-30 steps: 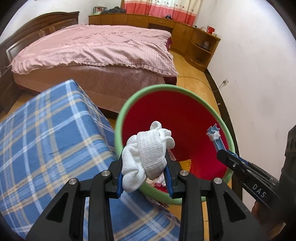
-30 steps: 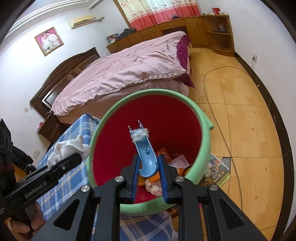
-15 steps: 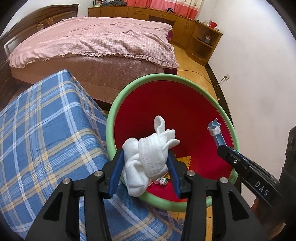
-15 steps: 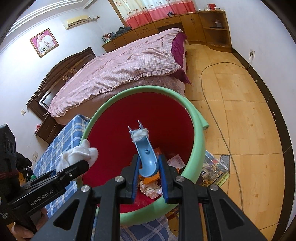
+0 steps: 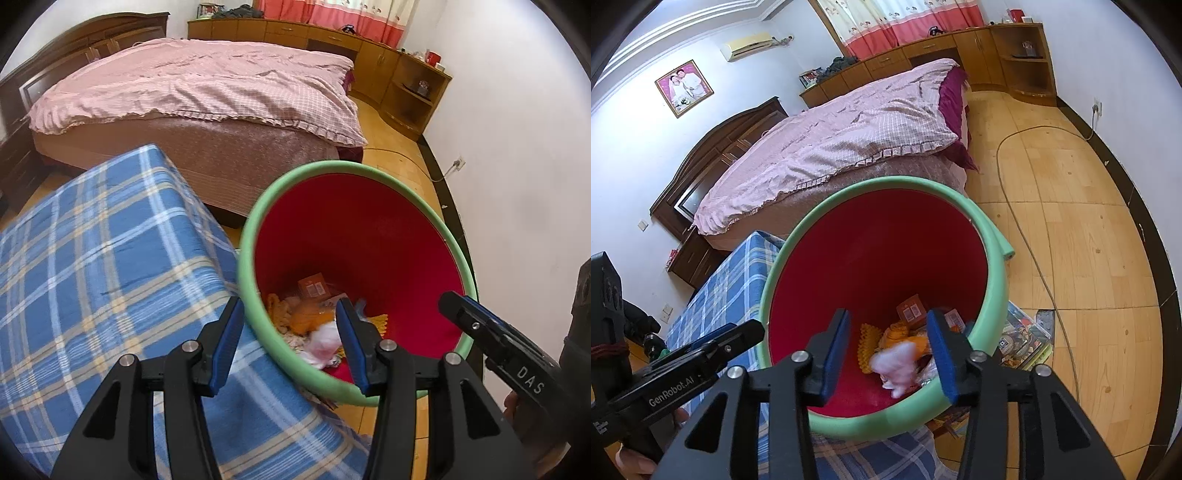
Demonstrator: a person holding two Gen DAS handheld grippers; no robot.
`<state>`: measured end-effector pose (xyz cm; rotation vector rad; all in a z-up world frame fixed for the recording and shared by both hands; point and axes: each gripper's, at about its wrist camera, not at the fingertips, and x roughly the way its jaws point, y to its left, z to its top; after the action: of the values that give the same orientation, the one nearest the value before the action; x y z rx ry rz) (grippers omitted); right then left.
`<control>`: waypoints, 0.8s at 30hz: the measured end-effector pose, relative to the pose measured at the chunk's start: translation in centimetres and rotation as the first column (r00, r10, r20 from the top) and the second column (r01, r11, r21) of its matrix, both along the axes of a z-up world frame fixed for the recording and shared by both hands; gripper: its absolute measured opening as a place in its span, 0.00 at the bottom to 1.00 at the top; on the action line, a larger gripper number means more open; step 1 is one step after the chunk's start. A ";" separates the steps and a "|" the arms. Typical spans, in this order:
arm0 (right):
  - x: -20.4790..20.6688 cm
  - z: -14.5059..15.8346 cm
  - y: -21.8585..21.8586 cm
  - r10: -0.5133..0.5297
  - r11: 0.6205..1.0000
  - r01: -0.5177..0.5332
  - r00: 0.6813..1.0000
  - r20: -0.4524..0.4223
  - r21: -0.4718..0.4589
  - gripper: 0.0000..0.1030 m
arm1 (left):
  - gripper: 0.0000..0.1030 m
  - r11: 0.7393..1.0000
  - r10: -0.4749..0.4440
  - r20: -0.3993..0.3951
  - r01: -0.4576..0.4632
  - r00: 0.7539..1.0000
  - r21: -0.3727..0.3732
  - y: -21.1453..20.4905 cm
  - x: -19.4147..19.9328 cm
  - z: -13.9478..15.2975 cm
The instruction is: Collect trash
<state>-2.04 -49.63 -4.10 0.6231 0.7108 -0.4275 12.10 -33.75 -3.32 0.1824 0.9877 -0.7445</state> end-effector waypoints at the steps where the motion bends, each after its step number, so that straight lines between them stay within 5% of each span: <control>1: 0.0 0.1 0.2 0.002 1.000 -0.002 1.000 0.003 -0.001 0.50 | 0.50 1.000 0.006 0.002 -0.006 1.000 0.001 0.3 0.0 0.1; 10: 0.1 1.7 2.8 0.041 0.999 -0.040 0.999 0.032 -0.007 0.70 | 0.50 0.996 0.083 0.030 -0.084 0.996 0.009 4.7 0.2 1.4; 24: 1.1 4.4 9.6 0.170 0.985 -0.167 0.983 0.071 -0.049 0.79 | 0.53 0.967 0.255 0.087 -0.256 0.963 -0.006 14.2 -0.5 3.8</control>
<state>-0.95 -40.00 0.28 0.5310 0.6747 -0.2608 11.60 -19.54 0.50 0.0888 0.9095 -0.4932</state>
